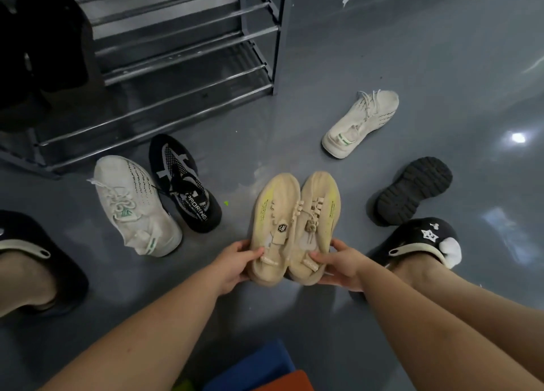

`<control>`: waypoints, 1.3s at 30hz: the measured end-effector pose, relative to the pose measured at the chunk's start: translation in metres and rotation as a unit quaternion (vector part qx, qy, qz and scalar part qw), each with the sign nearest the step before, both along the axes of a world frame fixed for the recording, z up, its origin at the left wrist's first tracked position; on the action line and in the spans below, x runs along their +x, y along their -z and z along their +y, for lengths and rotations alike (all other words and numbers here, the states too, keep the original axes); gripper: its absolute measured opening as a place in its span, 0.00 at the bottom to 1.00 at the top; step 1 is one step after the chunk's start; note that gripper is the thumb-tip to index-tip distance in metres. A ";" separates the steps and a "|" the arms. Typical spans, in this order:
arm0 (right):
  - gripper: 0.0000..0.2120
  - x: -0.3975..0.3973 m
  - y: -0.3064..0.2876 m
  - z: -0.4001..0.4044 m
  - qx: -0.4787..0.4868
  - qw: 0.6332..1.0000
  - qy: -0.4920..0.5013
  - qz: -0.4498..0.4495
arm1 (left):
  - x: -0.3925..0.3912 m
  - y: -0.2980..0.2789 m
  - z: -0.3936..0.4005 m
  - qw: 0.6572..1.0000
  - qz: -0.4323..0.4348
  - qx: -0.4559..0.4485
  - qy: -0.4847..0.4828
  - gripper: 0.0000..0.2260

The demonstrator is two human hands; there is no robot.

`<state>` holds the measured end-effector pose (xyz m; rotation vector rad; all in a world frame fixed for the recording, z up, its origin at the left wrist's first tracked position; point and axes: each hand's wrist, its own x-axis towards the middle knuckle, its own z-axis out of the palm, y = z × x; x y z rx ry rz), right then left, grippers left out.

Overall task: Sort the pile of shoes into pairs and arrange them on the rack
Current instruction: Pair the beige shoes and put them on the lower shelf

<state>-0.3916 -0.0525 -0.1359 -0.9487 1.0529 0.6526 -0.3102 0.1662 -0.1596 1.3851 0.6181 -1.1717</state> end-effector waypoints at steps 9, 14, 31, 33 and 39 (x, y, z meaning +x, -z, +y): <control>0.28 0.068 -0.043 -0.005 0.006 0.996 -0.020 -0.089 | 0.049 -0.056 0.022 0.989 -0.043 -0.119 -0.080 0.09; 0.26 0.102 -0.075 0.003 -0.011 0.988 -0.085 -0.129 | 0.070 -0.083 0.041 0.965 -0.060 -0.175 -0.184 0.09; 0.20 0.189 -0.188 0.021 -0.170 0.933 -0.226 -0.222 | 0.131 -0.171 0.064 0.965 -0.187 -0.156 -0.099 0.07; 0.18 0.199 -0.199 0.019 -0.191 0.928 -0.220 -0.231 | 0.142 -0.184 0.065 0.969 -0.206 -0.121 -0.056 0.05; 0.09 0.219 -0.216 0.020 -0.177 0.930 -0.215 -0.241 | 0.177 -0.230 0.071 0.973 -0.225 -0.048 -0.025 0.02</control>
